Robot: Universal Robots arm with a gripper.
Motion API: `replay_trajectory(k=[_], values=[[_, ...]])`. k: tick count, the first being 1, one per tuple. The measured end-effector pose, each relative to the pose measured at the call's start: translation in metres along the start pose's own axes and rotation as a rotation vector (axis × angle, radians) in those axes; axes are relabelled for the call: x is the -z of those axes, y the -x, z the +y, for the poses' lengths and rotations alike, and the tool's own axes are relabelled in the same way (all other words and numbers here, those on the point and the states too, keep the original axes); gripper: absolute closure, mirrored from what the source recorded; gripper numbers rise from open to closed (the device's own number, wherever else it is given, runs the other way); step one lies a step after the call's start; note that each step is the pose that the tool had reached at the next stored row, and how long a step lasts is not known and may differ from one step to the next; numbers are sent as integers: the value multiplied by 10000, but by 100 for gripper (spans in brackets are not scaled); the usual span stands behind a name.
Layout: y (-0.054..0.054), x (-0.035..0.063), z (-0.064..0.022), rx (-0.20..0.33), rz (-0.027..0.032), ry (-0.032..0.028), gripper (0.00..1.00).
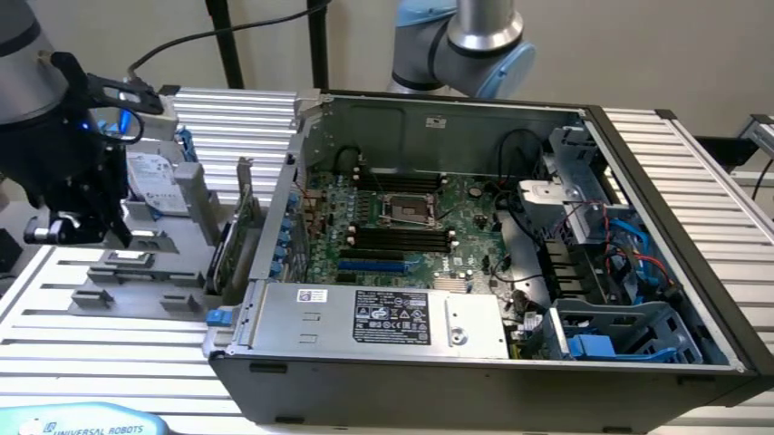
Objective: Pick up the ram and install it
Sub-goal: 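Pick up the ram and move it above insertion slot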
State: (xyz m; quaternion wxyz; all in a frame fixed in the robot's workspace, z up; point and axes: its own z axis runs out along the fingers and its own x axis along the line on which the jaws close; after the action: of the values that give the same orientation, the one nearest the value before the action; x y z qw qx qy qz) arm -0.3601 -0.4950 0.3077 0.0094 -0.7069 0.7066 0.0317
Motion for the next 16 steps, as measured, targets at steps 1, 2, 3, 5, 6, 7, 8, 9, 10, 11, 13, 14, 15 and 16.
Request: replay_trajectory(k=[1, 2, 3, 5, 6, 7, 8, 9, 10, 11, 13, 14, 15, 16], values=[[3, 48, -18, 11, 0, 0, 86], [6, 95, -36, 21, 0, 1, 86], [8, 141, -54, 32, 1, 3, 86], [13, 232, -93, 54, -1, 2, 86], [16, 279, -114, 67, -3, 5, 86], [19, 323, -135, 79, -7, 4, 86], [21, 369, -158, 92, -10, 6, 86], [24, 415, -181, 102, -13, 7, 86], [26, 461, -204, 112, -18, 6, 86], [29, 507, -228, 120, -23, 7, 86], [35, 601, -282, 133, -32, 7, 86], [37, 647, -310, 136, -37, 8, 86], [40, 694, -342, 138, -41, 8, 86], [42, 739, -374, 139, -46, 8, 86]])
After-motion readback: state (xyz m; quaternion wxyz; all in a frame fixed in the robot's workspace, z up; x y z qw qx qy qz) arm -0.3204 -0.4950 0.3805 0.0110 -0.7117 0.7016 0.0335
